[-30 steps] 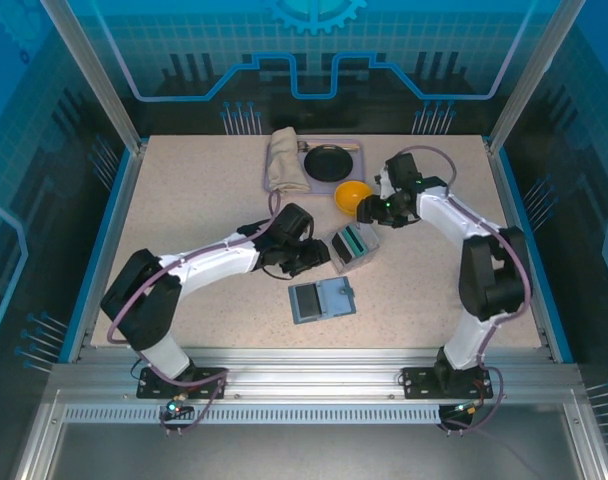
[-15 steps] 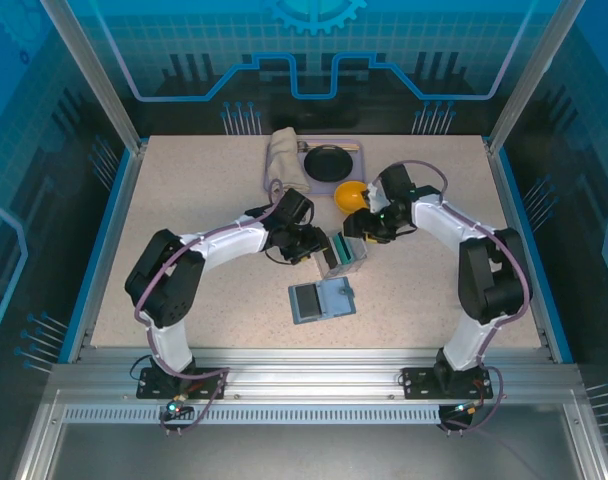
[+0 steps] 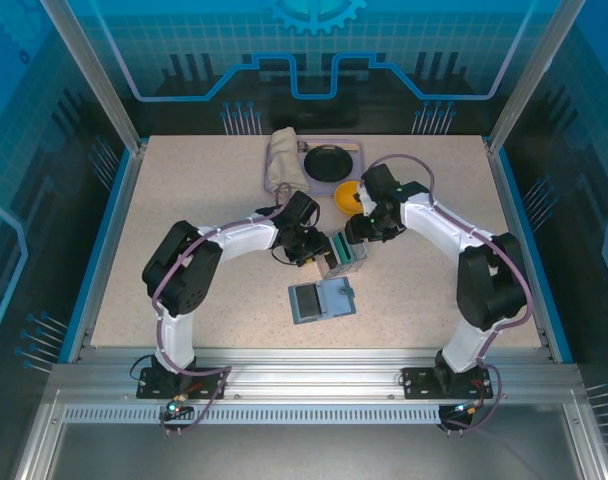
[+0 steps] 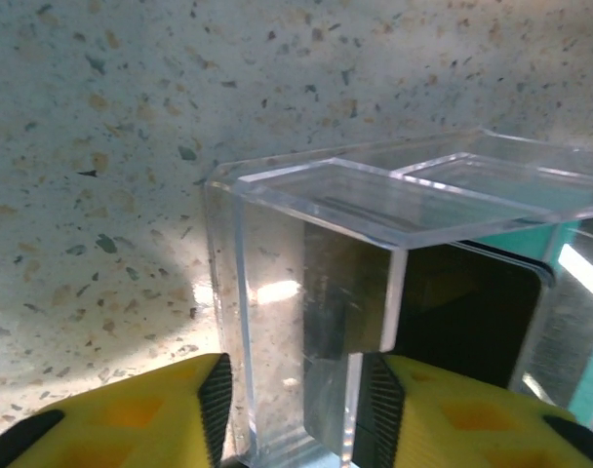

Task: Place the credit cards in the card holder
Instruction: Pick up the credit card from the storage box.

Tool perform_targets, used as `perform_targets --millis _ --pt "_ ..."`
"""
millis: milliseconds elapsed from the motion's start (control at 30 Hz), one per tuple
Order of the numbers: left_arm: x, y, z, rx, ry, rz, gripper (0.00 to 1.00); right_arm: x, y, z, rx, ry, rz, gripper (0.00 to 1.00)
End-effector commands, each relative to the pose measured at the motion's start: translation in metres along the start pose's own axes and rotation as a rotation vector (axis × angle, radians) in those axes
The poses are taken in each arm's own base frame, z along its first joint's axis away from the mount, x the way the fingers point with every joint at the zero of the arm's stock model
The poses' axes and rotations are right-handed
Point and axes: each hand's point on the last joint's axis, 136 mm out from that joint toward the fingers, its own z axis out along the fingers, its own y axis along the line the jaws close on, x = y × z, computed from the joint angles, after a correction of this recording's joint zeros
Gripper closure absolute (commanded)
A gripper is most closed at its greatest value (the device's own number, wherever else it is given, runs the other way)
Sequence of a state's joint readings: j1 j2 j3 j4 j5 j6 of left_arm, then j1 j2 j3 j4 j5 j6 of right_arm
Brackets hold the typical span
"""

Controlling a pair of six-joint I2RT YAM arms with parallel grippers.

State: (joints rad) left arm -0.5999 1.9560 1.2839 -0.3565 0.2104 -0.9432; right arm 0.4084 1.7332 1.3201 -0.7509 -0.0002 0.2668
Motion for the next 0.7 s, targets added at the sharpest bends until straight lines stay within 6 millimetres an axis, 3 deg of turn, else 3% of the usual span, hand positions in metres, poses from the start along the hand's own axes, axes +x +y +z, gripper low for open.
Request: perform_targets --millis 0,333,667 --pt "-0.001 0.004 0.002 -0.019 0.013 -0.012 0.59 0.001 -0.010 0.000 0.142 0.022 -0.089 0.40" --pt "0.003 0.012 0.004 -0.033 0.020 -0.011 0.64 -0.001 -0.015 0.023 0.332 0.074 -0.203 0.44" --pt "0.004 0.013 0.003 -0.037 0.018 -0.008 0.65 -0.010 -0.017 0.013 0.411 0.049 -0.250 0.49"
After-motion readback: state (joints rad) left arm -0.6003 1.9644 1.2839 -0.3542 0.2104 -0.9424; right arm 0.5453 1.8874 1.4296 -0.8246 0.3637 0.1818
